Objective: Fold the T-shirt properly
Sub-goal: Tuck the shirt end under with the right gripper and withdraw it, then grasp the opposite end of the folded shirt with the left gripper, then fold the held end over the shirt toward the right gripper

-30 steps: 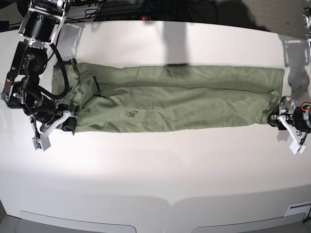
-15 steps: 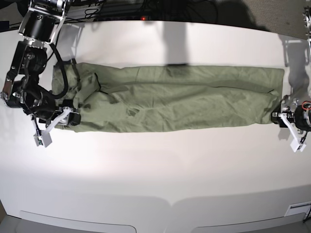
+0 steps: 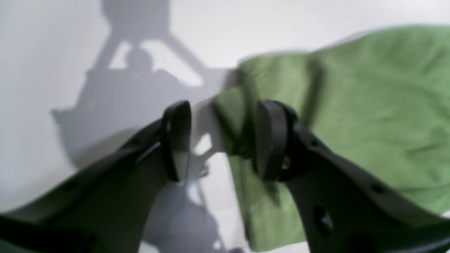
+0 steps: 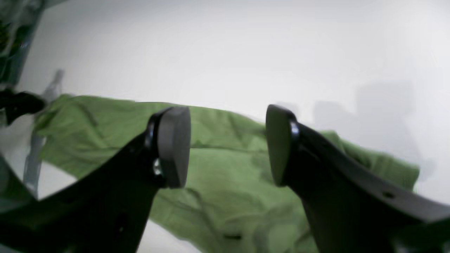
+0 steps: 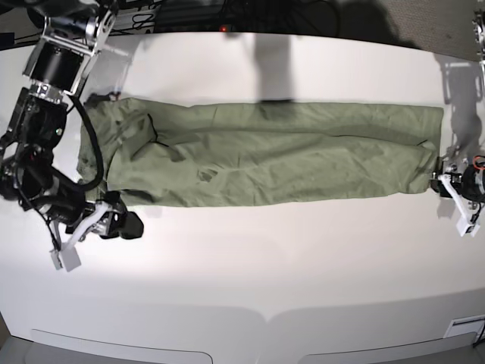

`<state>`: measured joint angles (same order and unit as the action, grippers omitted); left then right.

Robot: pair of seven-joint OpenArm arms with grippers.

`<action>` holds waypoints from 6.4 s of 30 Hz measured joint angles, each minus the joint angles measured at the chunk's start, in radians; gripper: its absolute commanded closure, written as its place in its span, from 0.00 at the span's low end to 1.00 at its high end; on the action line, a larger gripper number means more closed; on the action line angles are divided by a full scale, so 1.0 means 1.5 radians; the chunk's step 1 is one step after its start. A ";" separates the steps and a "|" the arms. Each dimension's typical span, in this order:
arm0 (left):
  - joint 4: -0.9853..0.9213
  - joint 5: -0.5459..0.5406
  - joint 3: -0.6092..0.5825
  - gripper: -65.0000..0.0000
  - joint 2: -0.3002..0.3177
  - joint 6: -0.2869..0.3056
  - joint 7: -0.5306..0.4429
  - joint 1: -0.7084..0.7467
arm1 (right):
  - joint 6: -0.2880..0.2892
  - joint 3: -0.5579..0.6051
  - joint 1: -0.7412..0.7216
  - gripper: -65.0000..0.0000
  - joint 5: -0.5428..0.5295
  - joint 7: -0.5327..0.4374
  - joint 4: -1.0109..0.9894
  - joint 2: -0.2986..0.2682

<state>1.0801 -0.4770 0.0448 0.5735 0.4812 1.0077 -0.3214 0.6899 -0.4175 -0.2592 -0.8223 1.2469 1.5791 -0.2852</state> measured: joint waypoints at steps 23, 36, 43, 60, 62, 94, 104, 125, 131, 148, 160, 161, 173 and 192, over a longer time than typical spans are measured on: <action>0.000 0.004 0.000 0.30 0.051 -0.050 0.069 0.000 | 0.002 0.000 -0.023 0.47 -0.040 0.028 0.081 0.000; -0.273 -0.341 0.004 0.30 0.083 0.141 0.084 -0.012 | 0.003 0.000 -0.023 0.47 -0.134 0.098 0.082 0.000; -0.349 -0.549 0.005 0.30 0.079 0.150 0.228 -0.011 | 0.003 0.000 -0.023 0.47 -0.154 0.098 0.082 -0.002; -0.349 -0.592 0.005 0.31 0.046 0.150 0.253 -0.010 | 0.003 0.000 -0.023 0.47 -0.154 0.098 0.082 -0.002; -0.349 -0.592 0.005 0.31 0.046 0.150 0.252 -0.010 | 0.003 0.000 -0.023 0.47 -0.154 0.098 0.082 -0.002; -0.253 -0.651 0.066 1.00 -0.043 0.140 0.257 -0.074 | 0.002 0.000 -0.046 0.47 -0.013 -0.010 0.082 0.000; -0.232 -0.652 0.066 1.00 -0.168 0.141 0.256 -0.059 | 0.002 0.000 -0.054 0.47 0.021 -0.036 0.082 0.004; -0.231 -0.653 0.068 0.88 -0.345 0.140 0.256 0.004 | 0.002 0.000 -0.054 0.47 0.040 -0.036 0.082 0.005; -0.231 -0.652 0.069 0.49 -0.344 0.140 0.256 0.004 | 0.002 0.000 -0.054 0.47 0.041 -0.036 0.082 0.005; -0.231 -0.653 0.069 0.46 -0.397 0.133 0.256 0.000 | 0.002 0.000 -0.054 0.47 0.041 -0.044 0.082 0.005; -0.231 -0.592 0.069 0.50 -0.445 0.131 0.256 -0.095 | 0.002 0.000 -0.054 0.47 0.041 -0.048 0.082 0.005; -0.230 -0.551 0.069 0.51 -0.445 0.131 0.258 -0.110 | 0.002 0.000 -0.054 0.47 0.041 -0.048 0.082 0.005; -0.229 -0.324 0.069 0.67 -0.446 0.131 0.258 -0.162 | 0.002 0.000 -0.054 0.47 0.091 -0.061 0.082 0.006; -0.228 -0.310 -0.054 0.74 -0.481 0.115 0.261 -0.108 | 0.002 -0.001 -0.054 0.47 0.123 -0.088 0.082 0.004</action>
<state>0.7380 -0.9421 -0.0368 -0.1474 0.6544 1.3987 -0.4828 0.6930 -0.4183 -0.3405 -0.6373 1.1152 1.7016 -0.2794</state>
